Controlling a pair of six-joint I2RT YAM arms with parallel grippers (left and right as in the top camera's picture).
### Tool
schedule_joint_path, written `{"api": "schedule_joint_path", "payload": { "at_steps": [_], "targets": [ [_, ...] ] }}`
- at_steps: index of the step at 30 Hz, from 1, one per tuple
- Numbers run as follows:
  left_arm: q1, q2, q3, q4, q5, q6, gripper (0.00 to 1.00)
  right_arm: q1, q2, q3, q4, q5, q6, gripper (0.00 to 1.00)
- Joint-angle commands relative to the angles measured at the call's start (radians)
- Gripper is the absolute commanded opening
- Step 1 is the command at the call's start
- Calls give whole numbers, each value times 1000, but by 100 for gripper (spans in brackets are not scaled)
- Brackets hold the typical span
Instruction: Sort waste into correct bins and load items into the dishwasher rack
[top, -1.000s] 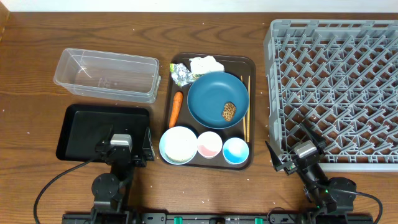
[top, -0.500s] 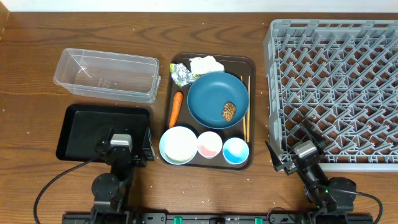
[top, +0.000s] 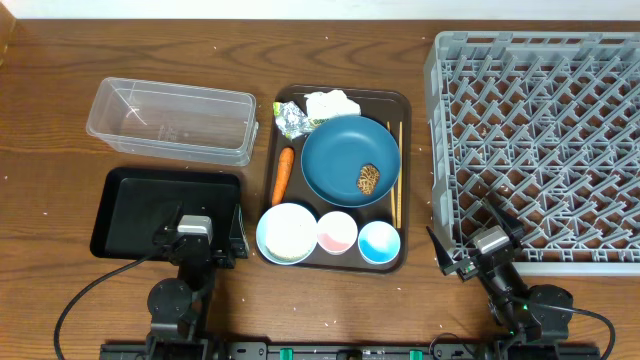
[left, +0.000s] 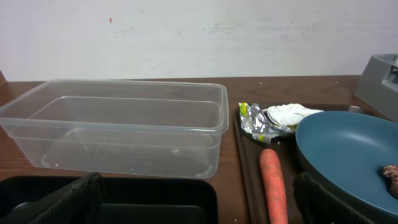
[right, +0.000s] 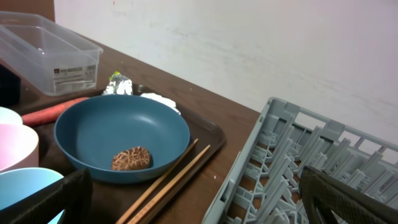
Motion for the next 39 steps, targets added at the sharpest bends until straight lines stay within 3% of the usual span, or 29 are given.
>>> {"api": "schedule_joint_path", "payload": {
  "at_steps": [1, 17, 20, 25, 31, 39],
  "targets": [
    [4, -6, -26, -19, -11, 5, 98, -4, -5, -4, -1, -5, 13, 99],
    [4, -6, -26, 52, 46, -28, 98, -4, -5, -4, 2, -6, 18, 99],
    [4, -6, -15, 90, 116, -39, 98, -4, -5, -4, 22, -9, 97, 99],
    [4, -3, 78, 80, 170, -211, 98, -4, -4, 60, 60, -12, 307, 99],
    [4, 129, 344, -109, 170, -208, 98, -4, 76, 297, -154, 12, 319, 99],
    [4, 600, 858, -536, 250, -208, 98, -4, 497, 720, -484, 11, 319, 99]
  ]
}}
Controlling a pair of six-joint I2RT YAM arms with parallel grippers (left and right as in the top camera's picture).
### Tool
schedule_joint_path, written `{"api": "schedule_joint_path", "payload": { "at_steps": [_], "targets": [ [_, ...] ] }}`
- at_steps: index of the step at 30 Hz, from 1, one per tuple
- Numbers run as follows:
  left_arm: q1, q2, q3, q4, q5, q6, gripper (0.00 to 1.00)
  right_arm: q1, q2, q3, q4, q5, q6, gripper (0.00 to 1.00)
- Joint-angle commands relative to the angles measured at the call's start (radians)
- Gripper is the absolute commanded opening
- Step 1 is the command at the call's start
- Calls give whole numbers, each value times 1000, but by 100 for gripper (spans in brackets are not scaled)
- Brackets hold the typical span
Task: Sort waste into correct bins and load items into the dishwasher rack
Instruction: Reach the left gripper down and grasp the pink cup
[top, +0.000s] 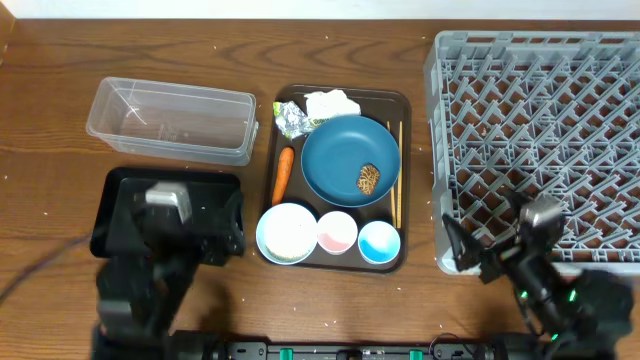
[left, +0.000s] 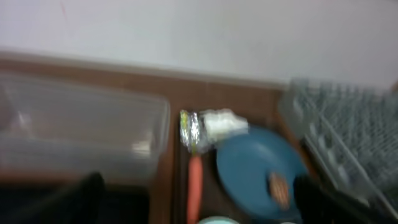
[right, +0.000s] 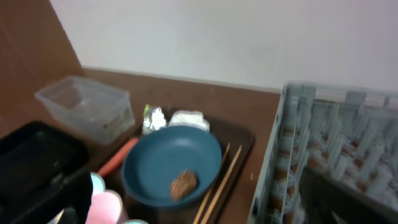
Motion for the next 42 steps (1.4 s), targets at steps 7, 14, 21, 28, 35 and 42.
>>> {"api": "schedule_joint_path", "payload": {
  "at_steps": [7, 14, 21, 28, 35, 42],
  "targets": [
    [-1, 480, 504, -352, 115, -13, 98, -4, 522, 365, -229, -18, 15, 99],
    [-2, 612, 510, -366, 335, -110, 98, -4, 706, 389, -270, -192, 25, 99],
    [-101, 690, 510, -486, 246, -29, 99, -4, 745, 389, -269, -234, 23, 99],
    [-362, 750, 451, -566, -30, -28, 95, -6, 745, 389, -265, -92, 82, 99],
    [-525, 847, 316, -420, -102, -109, 82, -6, 745, 389, -274, 74, 227, 99],
    [-595, 985, 279, -297, -98, -114, 69, -6, 745, 389, -277, 74, 225, 99]
  ]
}}
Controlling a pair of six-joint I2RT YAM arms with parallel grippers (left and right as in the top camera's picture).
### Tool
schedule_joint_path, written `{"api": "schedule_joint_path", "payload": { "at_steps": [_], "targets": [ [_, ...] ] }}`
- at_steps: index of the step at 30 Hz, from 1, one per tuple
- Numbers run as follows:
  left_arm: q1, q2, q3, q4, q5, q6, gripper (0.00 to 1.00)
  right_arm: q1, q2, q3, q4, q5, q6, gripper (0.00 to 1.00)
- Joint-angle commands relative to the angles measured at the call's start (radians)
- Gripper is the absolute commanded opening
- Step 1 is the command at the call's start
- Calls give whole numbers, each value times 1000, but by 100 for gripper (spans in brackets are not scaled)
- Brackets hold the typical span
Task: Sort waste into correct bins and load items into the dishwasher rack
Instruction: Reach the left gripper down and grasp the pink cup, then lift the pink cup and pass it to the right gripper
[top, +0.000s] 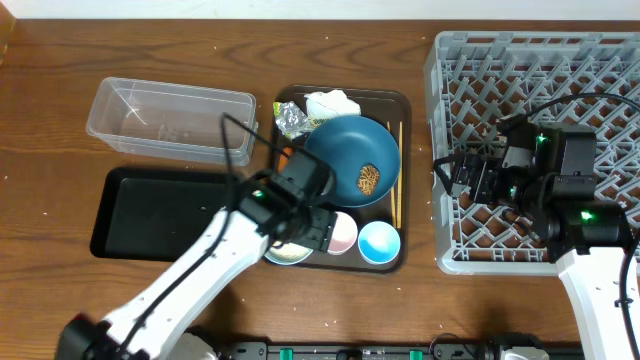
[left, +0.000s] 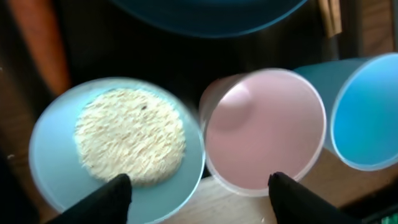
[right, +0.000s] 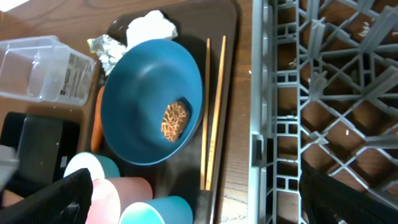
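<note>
A brown tray (top: 342, 94) holds a dark blue plate (top: 340, 155) with a brown food scrap (top: 368, 180), wooden chopsticks (top: 397, 190), crumpled foil (top: 290, 120), a white tissue (top: 330, 103) and a carrot (left: 43, 43). Along its front stand a light blue bowl of rice (left: 118, 146), a pink cup (left: 264, 127) and a blue cup (left: 364, 112). My left gripper (top: 305, 225) hangs open just above the bowl and pink cup, holding nothing. Over the left edge of the grey dishwasher rack (top: 540, 100), my right gripper (top: 450, 180) stands open and empty.
A clear plastic container (top: 170, 120) sits at the back left, and a black bin (top: 150, 210) in front of it. The left arm crosses the black bin's right end and hides part of the carrot and bowl in the overhead view.
My left gripper has moved from over the black bin to just above the rice bowl and pink cup. The right gripper has moved from the rack's front left corner to higher over its left edge.
Both arms first sat low at the table's front edge, the left by the black bin, the right by the rack's corner. Then both were raised, their cameras facing the tray. Now the left is over the tray's front row and the right over the rack's edge. Nothing has been moved.
</note>
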Motion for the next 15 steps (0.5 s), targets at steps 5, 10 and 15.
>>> {"api": "schedule_joint_path", "payload": {
  "at_steps": [5, 10, 15],
  "targets": [
    [-55, 129, -4, 47, -24, -11, 54, -5, -2, 21, -36, 20, 24, 99],
    [-55, 190, -4, 80, -24, -11, 12, -5, -2, 21, -65, 23, 23, 99],
    [-55, 161, 13, 58, -20, -12, 6, -5, -2, 21, -77, 23, 23, 99]
  ]
}}
